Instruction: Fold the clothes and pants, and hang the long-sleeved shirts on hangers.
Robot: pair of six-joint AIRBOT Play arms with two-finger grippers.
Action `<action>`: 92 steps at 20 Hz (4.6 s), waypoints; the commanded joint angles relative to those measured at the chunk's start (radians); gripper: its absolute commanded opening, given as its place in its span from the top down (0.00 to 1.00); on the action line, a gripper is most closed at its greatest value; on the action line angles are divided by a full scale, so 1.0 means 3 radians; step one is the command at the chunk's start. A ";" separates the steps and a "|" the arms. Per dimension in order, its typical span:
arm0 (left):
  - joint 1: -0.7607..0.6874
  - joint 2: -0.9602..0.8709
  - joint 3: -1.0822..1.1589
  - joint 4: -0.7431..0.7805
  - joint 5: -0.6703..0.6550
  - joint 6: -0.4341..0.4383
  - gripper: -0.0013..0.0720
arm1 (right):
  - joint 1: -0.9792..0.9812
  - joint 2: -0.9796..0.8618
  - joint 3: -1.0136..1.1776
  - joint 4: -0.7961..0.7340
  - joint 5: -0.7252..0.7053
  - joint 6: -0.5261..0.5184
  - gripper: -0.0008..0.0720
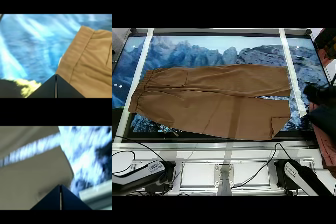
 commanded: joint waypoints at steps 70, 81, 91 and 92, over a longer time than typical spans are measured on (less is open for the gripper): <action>0.0193 -0.0412 -0.1419 -0.0947 -0.0009 0.0418 0.95 | 0.1459 0.0079 -0.0562 -0.0958 -0.0296 0.1865 0.98; -0.0486 0.0322 -0.0289 0.0810 -0.0347 -0.1026 0.96 | 0.1459 0.0090 -0.0113 -0.0969 -0.0688 0.1865 0.98; -0.1022 -0.0426 0.0083 0.1162 0.0565 -0.2112 0.96 | 0.1114 -0.1162 0.0834 -0.0952 -0.1427 0.1869 0.98; -0.1022 -0.0491 0.0090 0.1161 0.0660 -0.2171 0.96 | 0.1081 -0.1322 0.0969 -0.0936 -0.1433 0.1871 0.98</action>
